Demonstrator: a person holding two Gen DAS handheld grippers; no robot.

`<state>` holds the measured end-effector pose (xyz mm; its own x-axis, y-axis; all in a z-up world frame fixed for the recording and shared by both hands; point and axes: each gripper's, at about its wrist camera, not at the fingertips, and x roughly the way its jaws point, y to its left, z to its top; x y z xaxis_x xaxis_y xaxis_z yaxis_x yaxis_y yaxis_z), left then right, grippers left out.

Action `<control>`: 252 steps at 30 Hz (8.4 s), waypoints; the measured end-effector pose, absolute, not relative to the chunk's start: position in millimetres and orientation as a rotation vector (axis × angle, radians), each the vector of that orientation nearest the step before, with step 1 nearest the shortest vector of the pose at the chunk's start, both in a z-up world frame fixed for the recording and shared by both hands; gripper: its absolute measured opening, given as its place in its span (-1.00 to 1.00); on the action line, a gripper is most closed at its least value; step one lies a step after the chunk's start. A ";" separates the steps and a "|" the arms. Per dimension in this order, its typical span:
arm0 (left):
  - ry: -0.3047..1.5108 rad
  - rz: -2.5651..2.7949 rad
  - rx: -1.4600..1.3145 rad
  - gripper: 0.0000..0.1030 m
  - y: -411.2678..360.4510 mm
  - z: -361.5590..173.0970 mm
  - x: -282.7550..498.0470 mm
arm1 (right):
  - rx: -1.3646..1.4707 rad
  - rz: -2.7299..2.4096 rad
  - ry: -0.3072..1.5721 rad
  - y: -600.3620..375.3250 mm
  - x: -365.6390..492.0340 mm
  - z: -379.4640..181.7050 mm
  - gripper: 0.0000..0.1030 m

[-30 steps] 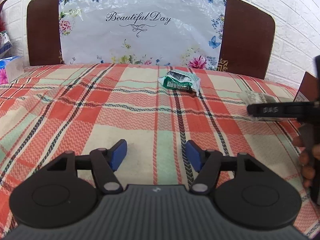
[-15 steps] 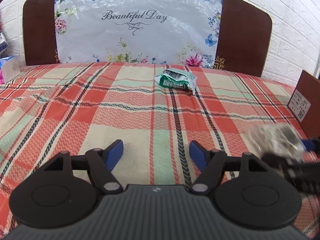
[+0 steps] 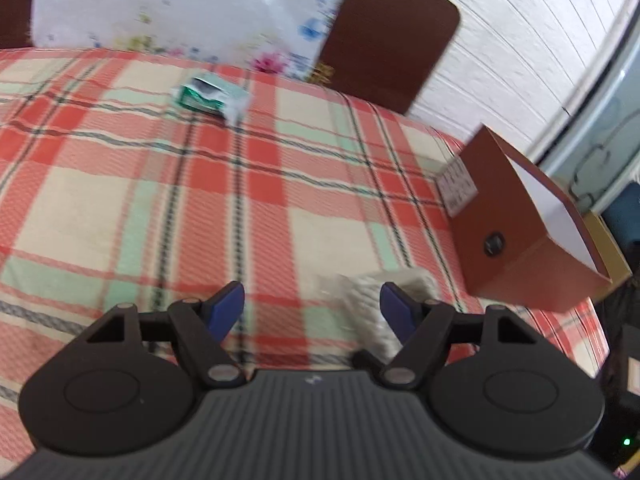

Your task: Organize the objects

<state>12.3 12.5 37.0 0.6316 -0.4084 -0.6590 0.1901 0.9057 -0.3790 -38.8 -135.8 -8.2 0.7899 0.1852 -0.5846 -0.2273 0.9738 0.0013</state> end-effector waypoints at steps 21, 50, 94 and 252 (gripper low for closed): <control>0.655 -0.548 -0.212 -0.26 -69.6 119.5 17.5 | -0.048 0.170 0.384 -163.8 -51.8 49.8 0.29; 0.568 -0.587 -0.032 -0.11 -181.8 130.5 67.3 | 0.128 -0.152 0.456 -302.3 19.0 49.3 0.66; 0.645 -0.033 -0.156 0.02 96.0 45.4 58.4 | -0.143 0.062 0.452 -127.0 22.5 72.5 0.70; 0.684 -0.202 0.101 0.56 -62.2 70.9 5.4 | 0.154 -0.177 0.363 -212.6 -63.2 72.4 0.57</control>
<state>5.4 -62.2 70.9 0.7567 -0.1518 -0.6359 0.2182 0.9755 0.0267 -63.2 -212.6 72.4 0.9198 -0.1440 -0.3649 0.1988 0.9730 0.1172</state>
